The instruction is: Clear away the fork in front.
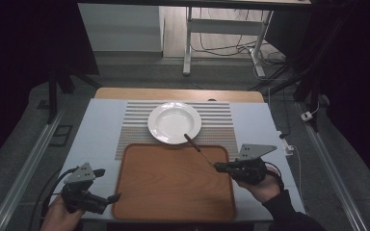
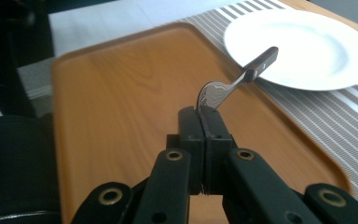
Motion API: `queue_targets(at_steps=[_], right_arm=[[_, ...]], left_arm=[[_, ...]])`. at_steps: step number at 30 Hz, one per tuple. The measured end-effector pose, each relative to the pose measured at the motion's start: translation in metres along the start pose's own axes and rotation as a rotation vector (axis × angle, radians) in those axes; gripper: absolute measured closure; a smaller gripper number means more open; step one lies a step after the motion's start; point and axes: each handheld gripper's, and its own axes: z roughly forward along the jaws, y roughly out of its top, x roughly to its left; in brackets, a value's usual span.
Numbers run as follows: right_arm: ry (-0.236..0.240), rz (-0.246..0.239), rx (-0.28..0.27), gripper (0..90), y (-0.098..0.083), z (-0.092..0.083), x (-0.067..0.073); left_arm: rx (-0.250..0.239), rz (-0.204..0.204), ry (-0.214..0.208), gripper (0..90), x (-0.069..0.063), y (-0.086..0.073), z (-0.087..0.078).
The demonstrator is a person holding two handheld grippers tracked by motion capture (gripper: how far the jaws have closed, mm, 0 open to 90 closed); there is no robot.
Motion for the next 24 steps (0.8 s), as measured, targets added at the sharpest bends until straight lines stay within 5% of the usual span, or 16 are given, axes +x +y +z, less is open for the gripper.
queue_targets(at_steps=[13, 24], right_arm=[[0.148, -0.004, -0.033, 90.0, -0.001, -0.002, 0.026], [0.309, -0.033, -0.02, 90.0, 0.001, 0.011, 0.047]], left_arm=[[0.056, 0.128, -0.064, 0.0, -0.005, 0.039, 0.032], [0.078, 0.341, -0.146, 0.0, -0.026, 0.072, 0.061]])
